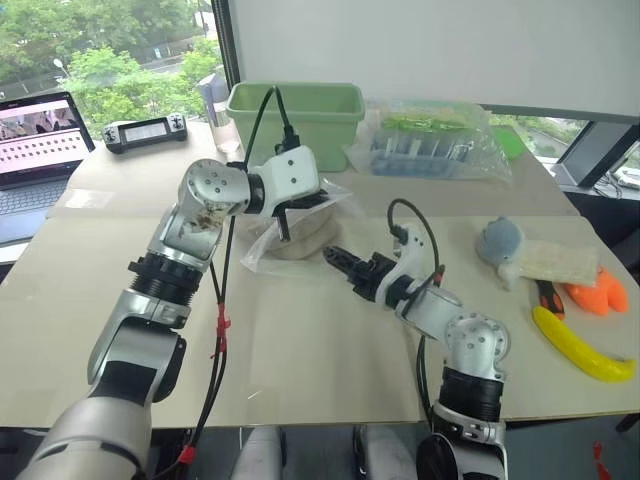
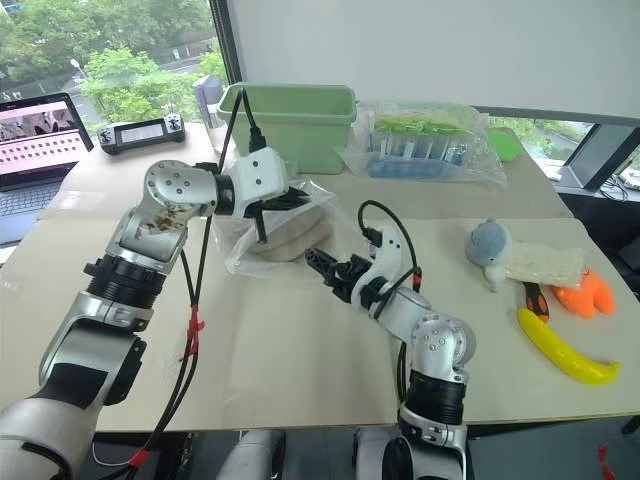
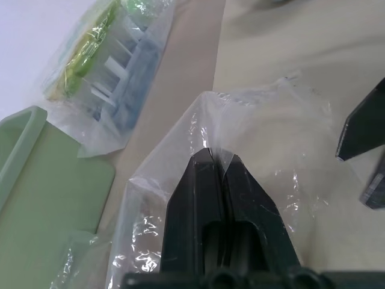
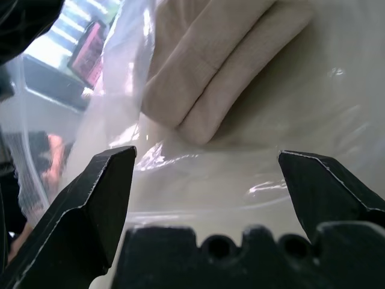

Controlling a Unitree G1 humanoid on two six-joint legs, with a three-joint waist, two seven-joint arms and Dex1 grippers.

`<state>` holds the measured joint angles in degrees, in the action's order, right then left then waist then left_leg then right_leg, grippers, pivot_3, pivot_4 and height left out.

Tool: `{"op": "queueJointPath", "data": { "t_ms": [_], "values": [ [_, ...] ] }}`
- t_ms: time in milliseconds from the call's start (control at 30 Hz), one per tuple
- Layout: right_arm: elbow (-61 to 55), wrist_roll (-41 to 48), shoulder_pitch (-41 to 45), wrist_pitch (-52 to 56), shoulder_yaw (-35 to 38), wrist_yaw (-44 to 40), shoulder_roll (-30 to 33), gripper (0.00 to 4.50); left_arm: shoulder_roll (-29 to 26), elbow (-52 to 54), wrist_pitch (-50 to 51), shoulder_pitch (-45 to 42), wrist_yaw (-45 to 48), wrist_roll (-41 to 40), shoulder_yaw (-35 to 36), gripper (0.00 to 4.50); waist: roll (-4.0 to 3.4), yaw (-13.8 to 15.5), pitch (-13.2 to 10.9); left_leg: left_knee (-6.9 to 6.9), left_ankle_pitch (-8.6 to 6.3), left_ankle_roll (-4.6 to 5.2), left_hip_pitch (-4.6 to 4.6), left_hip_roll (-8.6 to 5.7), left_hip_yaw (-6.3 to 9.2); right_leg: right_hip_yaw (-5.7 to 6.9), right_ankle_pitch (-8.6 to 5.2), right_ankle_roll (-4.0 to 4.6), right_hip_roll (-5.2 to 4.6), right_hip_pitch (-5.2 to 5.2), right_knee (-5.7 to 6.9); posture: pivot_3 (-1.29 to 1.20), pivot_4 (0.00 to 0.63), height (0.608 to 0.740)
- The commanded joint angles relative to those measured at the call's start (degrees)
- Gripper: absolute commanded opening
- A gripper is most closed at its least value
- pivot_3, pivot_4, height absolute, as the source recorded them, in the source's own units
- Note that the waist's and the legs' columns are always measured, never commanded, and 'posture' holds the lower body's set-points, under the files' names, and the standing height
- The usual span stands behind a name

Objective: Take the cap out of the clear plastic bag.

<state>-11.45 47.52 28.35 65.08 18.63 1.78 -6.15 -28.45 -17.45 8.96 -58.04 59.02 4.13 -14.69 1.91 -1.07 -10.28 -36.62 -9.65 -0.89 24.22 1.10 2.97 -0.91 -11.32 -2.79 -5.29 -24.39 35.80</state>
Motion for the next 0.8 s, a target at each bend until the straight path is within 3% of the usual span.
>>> {"op": "queueJointPath", "data": {
  "t_ms": [33,367,500,633,800],
  "values": [
    [6.1,0.3,4.4,-5.4,-0.3,-1.6,-2.3,4.50,0.4,4.1,1.6,-0.5,-0.3,-1.3,1.0,0.03,0.00,-0.1,0.0,0.00,0.00,0.00,-0.01,0.01,0.00,0.00,0.00,0.00,0.01,0.00,0.01,0.00,0.150,0.740],
    [31.8,-1.6,14.8,-20.4,0.3,-8.0,-2.2,4.50,1.6,9.9,6.4,1.5,0.0,-1.5,0.0,0.03,-0.25,-1.6,-0.2,0.00,0.00,0.01,-0.02,-0.01,-0.01,-0.04,0.00,0.01,0.01,-0.01,0.04,0.00,0.150,0.740],
    [36.4,-1.4,16.6,-22.7,0.3,-9.5,-2.0,4.50,1.9,11.8,7.9,2.3,-0.2,-1.7,-0.3,0.03,-0.29,-1.6,-0.2,0.03,0.00,0.01,-0.02,0.01,0.00,-0.05,0.00,0.01,0.05,-0.03,0.05,0.00,0.150,0.740],
    [37.7,-0.4,16.7,-23.0,0.5,-9.9,-2.1,3.38,2.0,12.7,8.6,2.6,-0.4,-1.6,-0.4,0.00,-0.30,-1.5,-0.2,0.04,0.00,0.01,-0.02,-0.01,-0.01,-0.06,0.00,0.01,0.03,-0.02,0.04,0.00,0.150,0.740],
    [36.1,0.5,16.0,-22.2,0.7,-8.3,-2.2,1.64,2.1,12.7,8.6,2.6,-0.6,-1.5,-0.5,0.00,-0.31,-1.5,-0.2,0.04,0.00,0.01,-0.03,0.00,0.00,-0.06,-0.01,0.01,0.04,-0.02,0.05,0.00,0.150,0.740]
  ]
}}
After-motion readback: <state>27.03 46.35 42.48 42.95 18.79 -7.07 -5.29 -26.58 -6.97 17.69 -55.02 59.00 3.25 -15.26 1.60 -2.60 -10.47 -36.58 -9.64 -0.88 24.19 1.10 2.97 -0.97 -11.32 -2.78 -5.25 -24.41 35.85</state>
